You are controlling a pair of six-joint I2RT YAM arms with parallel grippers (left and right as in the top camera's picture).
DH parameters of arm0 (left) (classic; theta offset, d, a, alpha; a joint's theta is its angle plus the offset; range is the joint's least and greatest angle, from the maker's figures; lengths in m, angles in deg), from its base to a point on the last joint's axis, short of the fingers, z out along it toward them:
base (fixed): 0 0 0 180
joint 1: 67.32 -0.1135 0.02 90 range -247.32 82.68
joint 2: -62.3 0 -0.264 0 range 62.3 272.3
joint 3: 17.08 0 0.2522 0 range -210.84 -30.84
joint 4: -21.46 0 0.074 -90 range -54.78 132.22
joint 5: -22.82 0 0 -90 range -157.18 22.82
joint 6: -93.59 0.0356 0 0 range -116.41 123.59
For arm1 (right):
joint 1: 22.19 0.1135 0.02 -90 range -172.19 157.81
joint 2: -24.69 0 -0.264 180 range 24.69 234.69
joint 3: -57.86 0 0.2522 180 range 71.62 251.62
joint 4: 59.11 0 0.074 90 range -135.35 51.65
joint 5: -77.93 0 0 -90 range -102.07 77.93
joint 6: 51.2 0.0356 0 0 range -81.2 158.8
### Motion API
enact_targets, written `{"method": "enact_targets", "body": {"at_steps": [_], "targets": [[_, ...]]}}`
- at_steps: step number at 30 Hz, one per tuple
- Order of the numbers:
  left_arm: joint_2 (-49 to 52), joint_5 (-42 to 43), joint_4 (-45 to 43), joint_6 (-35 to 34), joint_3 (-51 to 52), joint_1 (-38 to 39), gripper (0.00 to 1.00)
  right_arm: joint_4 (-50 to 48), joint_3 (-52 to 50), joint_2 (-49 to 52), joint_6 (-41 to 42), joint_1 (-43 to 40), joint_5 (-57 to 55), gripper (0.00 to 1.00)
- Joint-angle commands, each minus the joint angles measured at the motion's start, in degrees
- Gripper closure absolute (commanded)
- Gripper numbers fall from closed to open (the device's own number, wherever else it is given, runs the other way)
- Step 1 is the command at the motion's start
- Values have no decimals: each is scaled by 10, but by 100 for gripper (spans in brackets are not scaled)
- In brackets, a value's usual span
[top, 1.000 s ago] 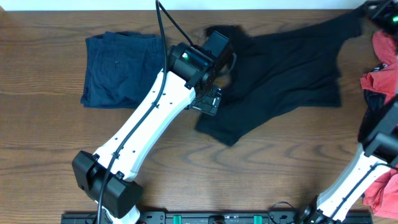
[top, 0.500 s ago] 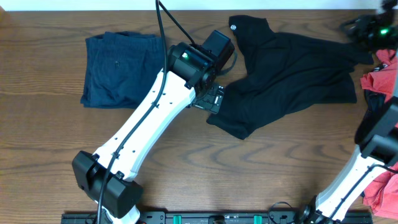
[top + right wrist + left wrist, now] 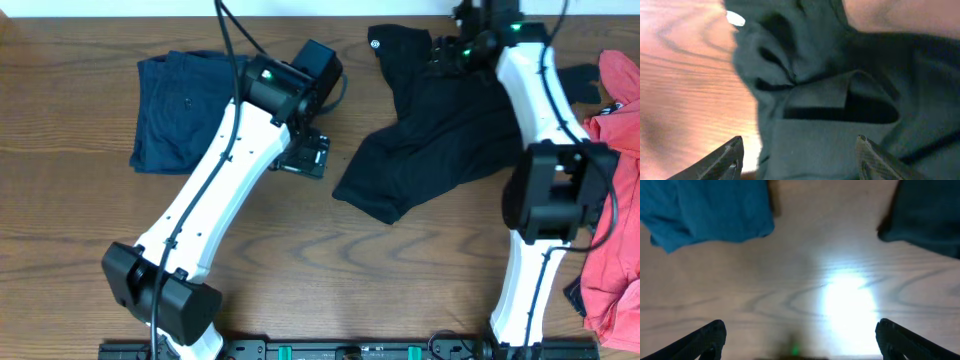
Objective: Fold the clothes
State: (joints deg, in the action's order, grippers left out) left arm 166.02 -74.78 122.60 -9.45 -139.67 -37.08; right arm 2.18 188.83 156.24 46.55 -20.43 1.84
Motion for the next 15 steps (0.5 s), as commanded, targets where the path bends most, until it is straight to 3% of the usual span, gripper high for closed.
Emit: {"method": "enact_targets", "body": {"at_steps": [1,11,15], "targets": [[-21,-6,11,18,-6,-10,3,-7,-10,42,30,-14,-57,29],[-20,-6,-11,29,-6,-12,3,-16,-11,58,25,-56,26,27],[-20,-6,-17,30,-6,-12,3,-29,-11,84,25,-54,97,37]]}}
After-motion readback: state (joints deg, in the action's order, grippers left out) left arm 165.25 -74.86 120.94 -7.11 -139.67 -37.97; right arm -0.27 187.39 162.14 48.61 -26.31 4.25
